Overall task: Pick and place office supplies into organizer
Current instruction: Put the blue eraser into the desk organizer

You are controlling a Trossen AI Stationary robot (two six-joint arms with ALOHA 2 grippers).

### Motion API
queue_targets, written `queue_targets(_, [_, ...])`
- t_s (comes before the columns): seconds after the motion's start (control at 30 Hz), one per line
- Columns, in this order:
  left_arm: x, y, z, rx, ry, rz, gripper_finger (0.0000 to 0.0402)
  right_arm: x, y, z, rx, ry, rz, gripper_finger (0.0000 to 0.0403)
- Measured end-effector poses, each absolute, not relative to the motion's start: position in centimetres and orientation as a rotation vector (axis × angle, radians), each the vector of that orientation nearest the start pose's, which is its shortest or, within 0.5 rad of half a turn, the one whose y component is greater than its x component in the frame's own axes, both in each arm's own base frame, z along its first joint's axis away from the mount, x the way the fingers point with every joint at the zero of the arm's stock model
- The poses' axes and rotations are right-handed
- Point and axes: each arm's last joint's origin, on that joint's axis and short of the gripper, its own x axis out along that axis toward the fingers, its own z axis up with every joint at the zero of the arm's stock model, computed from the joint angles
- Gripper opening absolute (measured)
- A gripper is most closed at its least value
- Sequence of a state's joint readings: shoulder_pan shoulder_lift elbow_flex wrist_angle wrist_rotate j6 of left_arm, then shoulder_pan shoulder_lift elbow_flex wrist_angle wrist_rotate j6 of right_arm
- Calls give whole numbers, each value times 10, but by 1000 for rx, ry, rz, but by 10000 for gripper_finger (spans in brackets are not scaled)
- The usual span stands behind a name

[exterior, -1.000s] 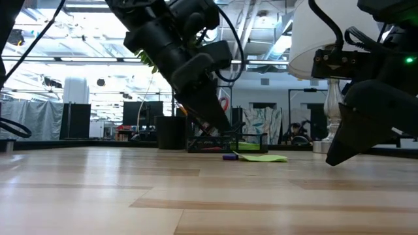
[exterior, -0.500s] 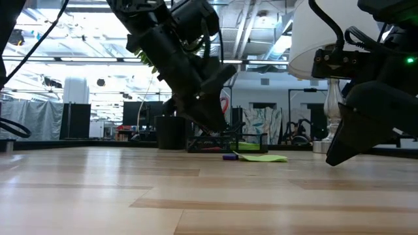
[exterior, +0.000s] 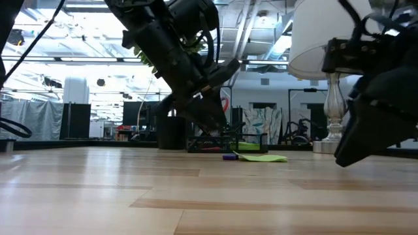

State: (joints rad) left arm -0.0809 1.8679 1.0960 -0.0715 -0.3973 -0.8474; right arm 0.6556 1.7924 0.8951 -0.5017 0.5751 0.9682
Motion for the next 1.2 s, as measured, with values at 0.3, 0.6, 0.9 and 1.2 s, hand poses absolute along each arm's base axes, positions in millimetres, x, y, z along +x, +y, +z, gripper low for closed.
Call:
queue_targets(0.3, [374,-44,159,-561,551,697,98,233,181,117,36,993,-402,127])
queue_targets(0.6, [347,-80,173,-306,478,857,98,241,176,120,-88,873,-446,127])
queue_targets(0.9, [293,-140,225,-74,309,811,98,299,135,137,-346,956,-155,127])
queue_targets(1.2, [260,-174,250,79,272,689,98,337,85,174,-639,1115,134,127])
